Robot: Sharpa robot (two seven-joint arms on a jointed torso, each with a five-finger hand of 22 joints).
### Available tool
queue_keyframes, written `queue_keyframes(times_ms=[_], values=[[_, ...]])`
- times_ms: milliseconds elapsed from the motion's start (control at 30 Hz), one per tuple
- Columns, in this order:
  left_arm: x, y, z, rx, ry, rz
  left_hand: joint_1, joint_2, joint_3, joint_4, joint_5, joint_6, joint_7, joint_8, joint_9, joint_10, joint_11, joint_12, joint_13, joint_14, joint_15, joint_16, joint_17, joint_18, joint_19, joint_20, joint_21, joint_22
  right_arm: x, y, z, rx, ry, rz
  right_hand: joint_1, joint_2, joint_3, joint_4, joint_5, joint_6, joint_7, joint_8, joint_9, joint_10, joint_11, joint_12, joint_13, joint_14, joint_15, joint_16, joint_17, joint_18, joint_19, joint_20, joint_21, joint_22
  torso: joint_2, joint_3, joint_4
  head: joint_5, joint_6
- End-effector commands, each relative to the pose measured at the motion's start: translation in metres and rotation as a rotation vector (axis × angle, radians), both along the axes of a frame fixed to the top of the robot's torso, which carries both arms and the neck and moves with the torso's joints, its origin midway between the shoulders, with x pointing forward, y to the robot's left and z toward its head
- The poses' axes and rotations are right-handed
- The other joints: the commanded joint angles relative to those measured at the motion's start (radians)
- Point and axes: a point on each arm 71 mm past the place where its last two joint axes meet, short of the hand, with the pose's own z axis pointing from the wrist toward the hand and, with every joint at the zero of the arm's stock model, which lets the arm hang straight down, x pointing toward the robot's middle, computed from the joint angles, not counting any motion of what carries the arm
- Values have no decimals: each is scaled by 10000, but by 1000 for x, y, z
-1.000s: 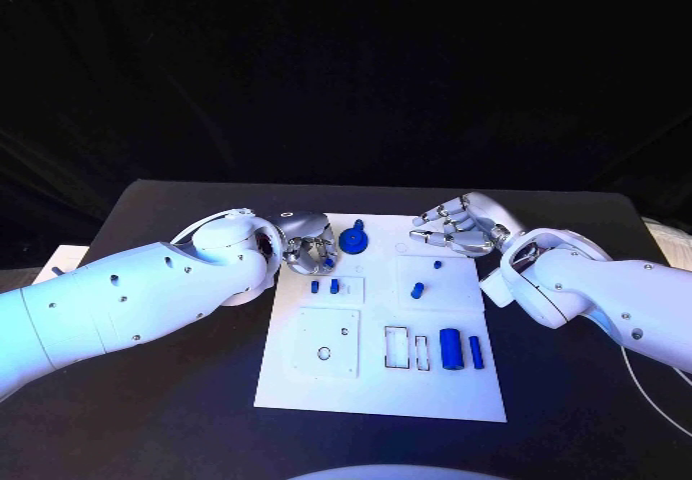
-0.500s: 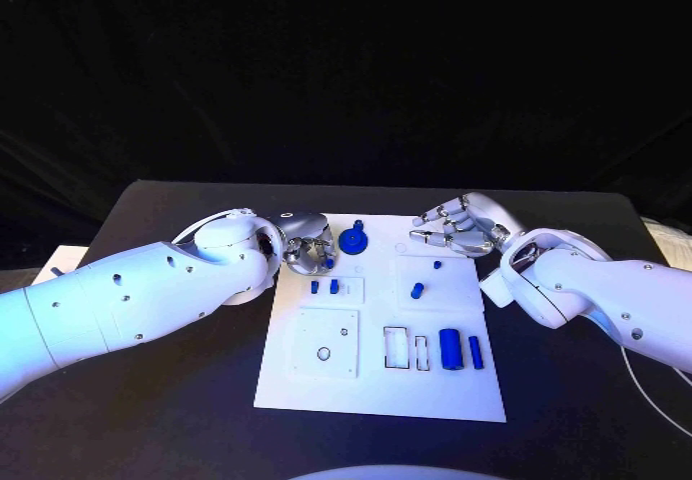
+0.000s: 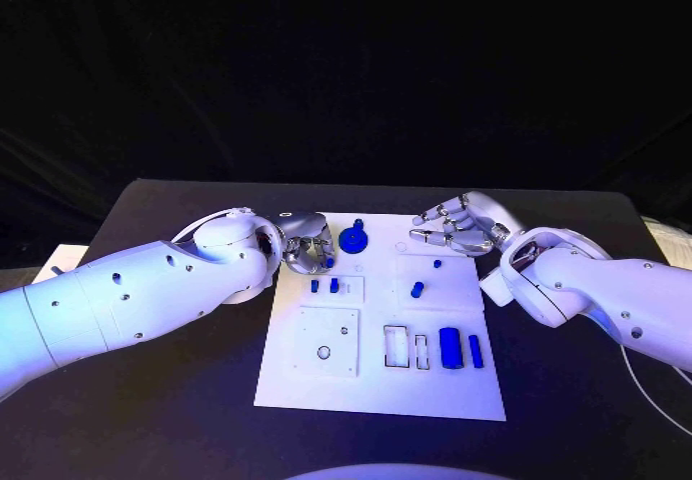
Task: Assemble the parts on the task board
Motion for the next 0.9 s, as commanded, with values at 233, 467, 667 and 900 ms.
queue_keyframes(times_ms=[233, 467, 667, 900], values=[[0, 7, -2, 137, 18, 206, -210, -162, 202, -79, -42, -668, 159, -81, -241, -330, 119, -47, -68, 290, 204, -31, -68, -89, 297, 146, -201, 1659, 1, -1, -2, -119, 123, 94, 37, 110, -102, 16, 69, 7, -1, -6, 5, -537, -30, -1162, -409, 503, -11, -288, 347, 176, -247, -4, -208, 914, -5, 0, 1, 19, 10], [0, 17, 6, -1042, -479, 307, -154, -227, 452, -232, -1, -1209, 313, -54, -374, -835, 290, -45, -132, 182, 328, -226, -472, 89, 86, 256, -1337, 1376, 4, -9, -6, -628, 207, 40, 744, 121, 85, -5, -304, -25, 63, -3, -2, -2904, 45, -7313, -4818, 23, 24, -2151, -1353, 272, -530, -7, -514, 543, -10, -4, -8, 13, 38], [-2, 34, 15, -3588, -139, 855, -81, -212, 812, -400, 22, -1147, 295, 18, -347, -1185, 319, -14, -141, -220, 341, -924, -1659, 431, -445, 297, -3515, 783, 5, -13, -8, -1896, -98, 318, 1568, -114, 570, -84, -494, 229, 165, 5, 11, -2975, 170, -9594, -7483, 106, 128, -2591, -1736, 311, -624, 99, -666, 377, -21, 4, 2, 14, 62], [-6, 56, 26, -9001, 1669, 2162, -182, -23, 972, -439, 13, -769, 314, 177, -310, -890, 288, 182, -110, -905, 328, -1964, -3314, 734, -1083, 300, -5662, 156, 0, -15, -7, -3916, -863, 714, 2046, -371, 1146, -218, -917, 520, 28, -16, 12, -2659, 190, -10559, -9143, 157, 133, -2813, -1936, 315, -586, 95, -690, 373, -33, -7, 7, -65, 139]])
